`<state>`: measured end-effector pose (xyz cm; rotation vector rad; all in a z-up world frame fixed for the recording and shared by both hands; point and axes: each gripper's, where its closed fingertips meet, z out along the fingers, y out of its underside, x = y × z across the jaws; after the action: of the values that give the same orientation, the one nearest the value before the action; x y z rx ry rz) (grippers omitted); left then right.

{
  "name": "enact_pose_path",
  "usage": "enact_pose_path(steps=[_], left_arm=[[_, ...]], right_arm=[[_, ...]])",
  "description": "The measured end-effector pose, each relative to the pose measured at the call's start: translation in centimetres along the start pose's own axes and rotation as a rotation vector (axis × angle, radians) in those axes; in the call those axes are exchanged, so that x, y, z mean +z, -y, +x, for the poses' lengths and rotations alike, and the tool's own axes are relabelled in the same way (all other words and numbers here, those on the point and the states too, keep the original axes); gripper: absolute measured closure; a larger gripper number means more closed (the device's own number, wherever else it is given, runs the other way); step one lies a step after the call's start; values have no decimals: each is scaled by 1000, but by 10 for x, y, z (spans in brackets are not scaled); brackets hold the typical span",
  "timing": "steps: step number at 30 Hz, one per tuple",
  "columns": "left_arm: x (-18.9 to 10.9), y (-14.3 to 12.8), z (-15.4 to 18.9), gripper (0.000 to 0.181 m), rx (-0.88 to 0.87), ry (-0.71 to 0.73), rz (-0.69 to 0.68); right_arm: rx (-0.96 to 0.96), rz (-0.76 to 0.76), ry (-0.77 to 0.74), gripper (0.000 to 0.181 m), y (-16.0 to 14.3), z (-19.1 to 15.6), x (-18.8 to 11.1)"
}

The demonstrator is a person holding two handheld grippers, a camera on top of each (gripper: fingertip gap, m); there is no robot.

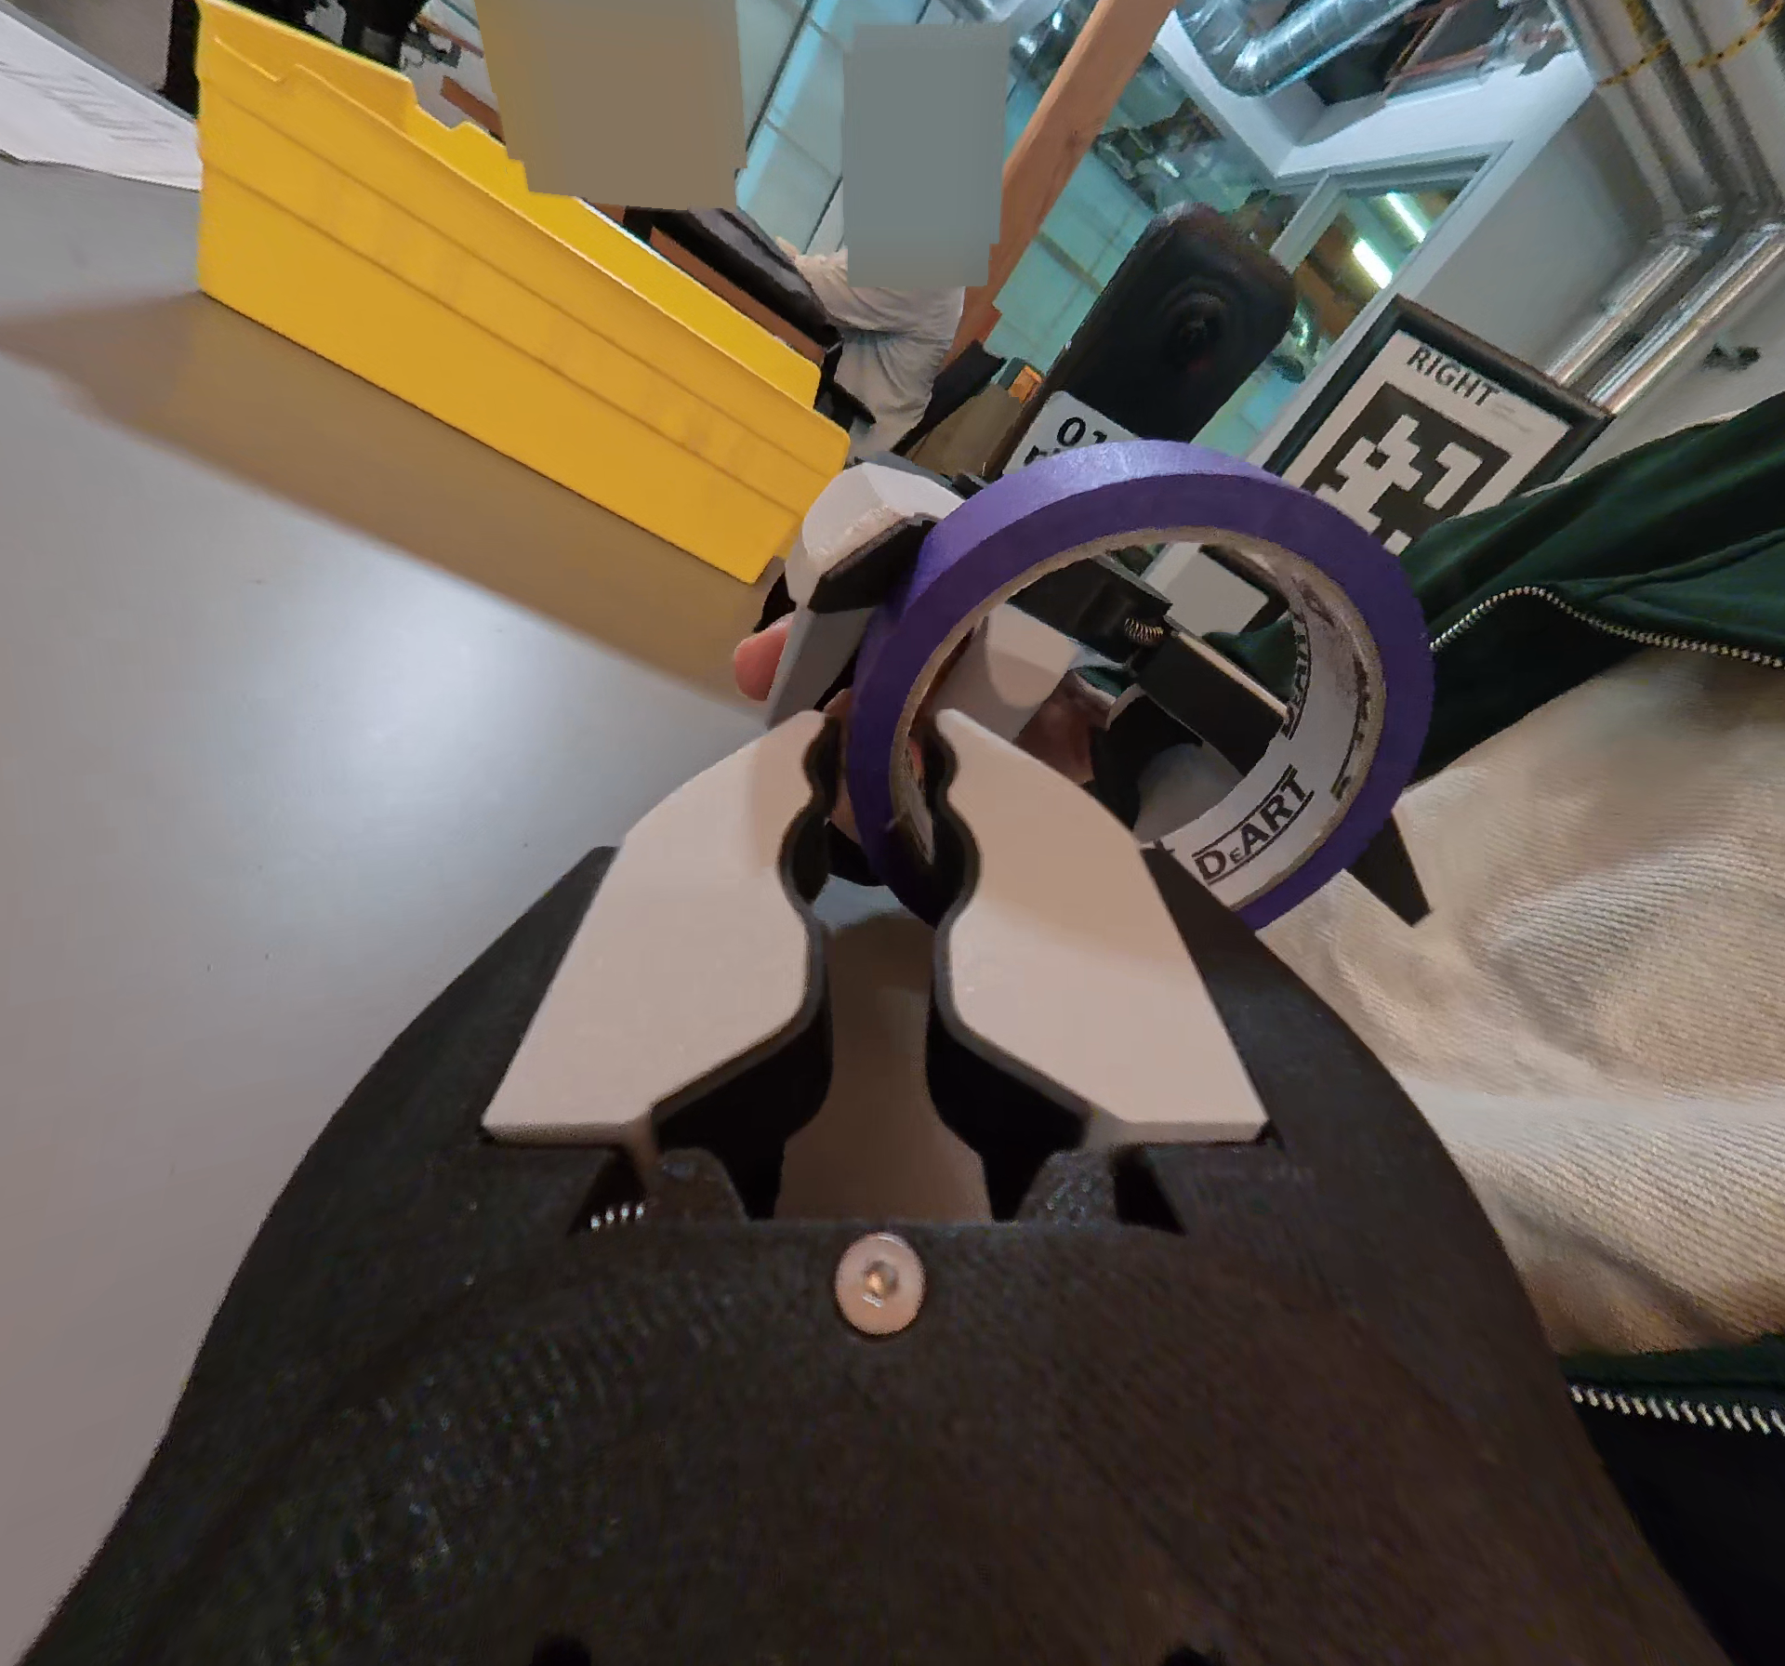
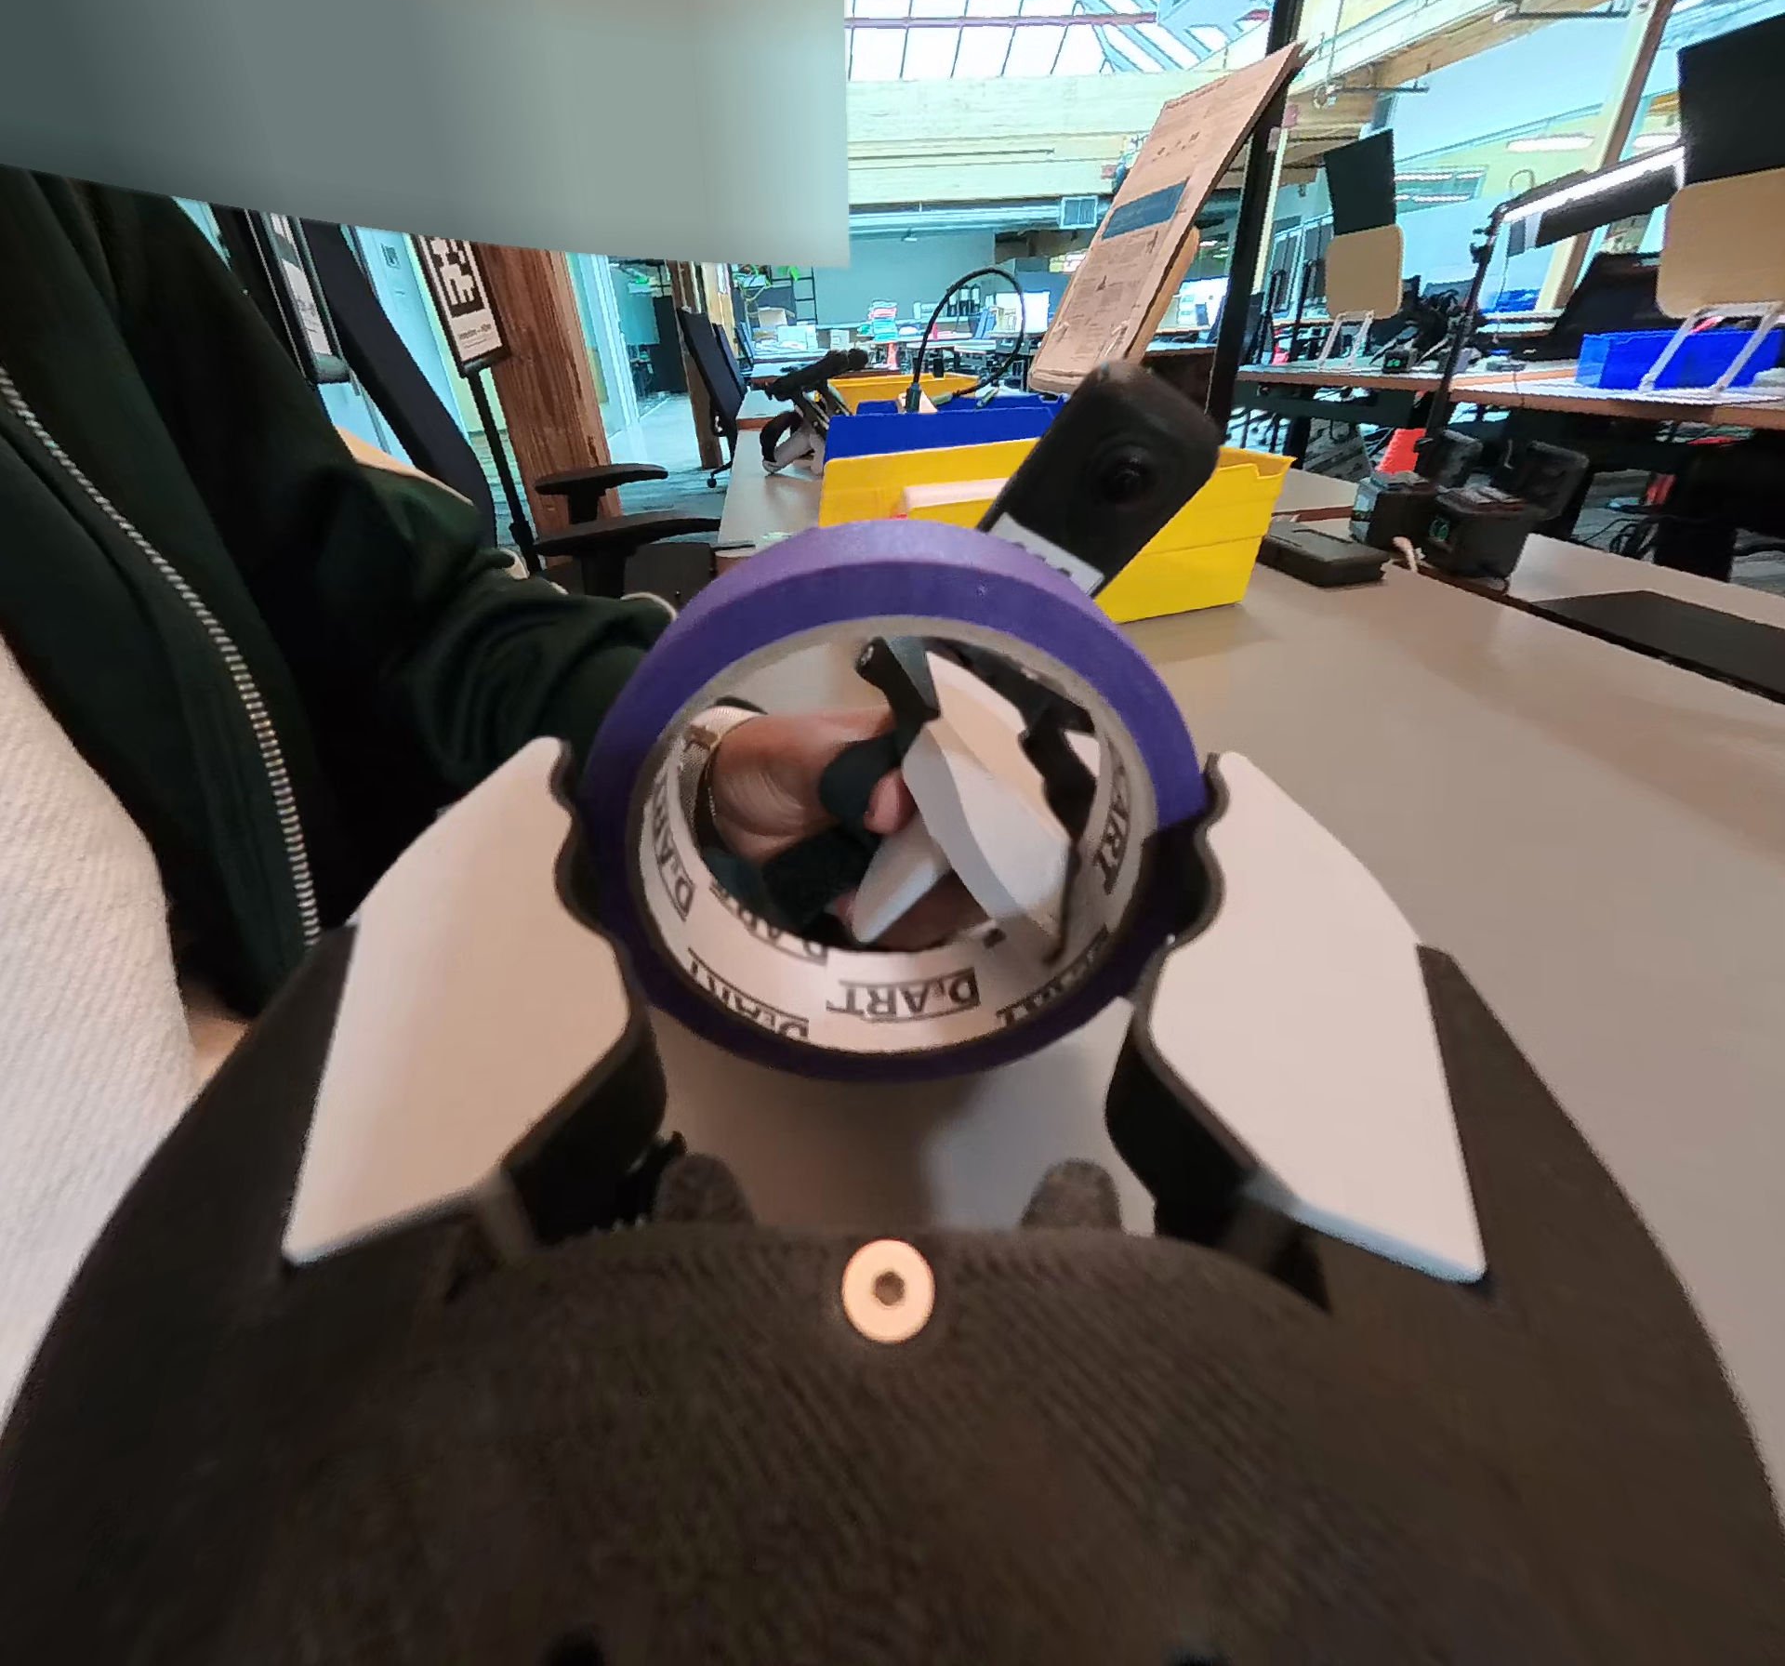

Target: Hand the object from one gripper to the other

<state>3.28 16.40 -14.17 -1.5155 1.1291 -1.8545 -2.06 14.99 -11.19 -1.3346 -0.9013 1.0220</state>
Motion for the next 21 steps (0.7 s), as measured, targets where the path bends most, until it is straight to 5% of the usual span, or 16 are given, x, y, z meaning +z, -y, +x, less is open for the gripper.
enact_pose_path(steps=[1,9,17,21], left_arm=[[-1,3,-1,153,-3,1,23],[-15,20,-12,140,-76,15,143],[-24,25,-8,130,-432,-214,209],[-14,14,-6,131,-460,-195,119]], right_arm=[[0,12,-9,64,3,2,-2],[124,89,-89,65,14,29,-19],[-148,-177,-289,67,-11,53,-27],[-354,-376,-381,66,-31,62,-29]])
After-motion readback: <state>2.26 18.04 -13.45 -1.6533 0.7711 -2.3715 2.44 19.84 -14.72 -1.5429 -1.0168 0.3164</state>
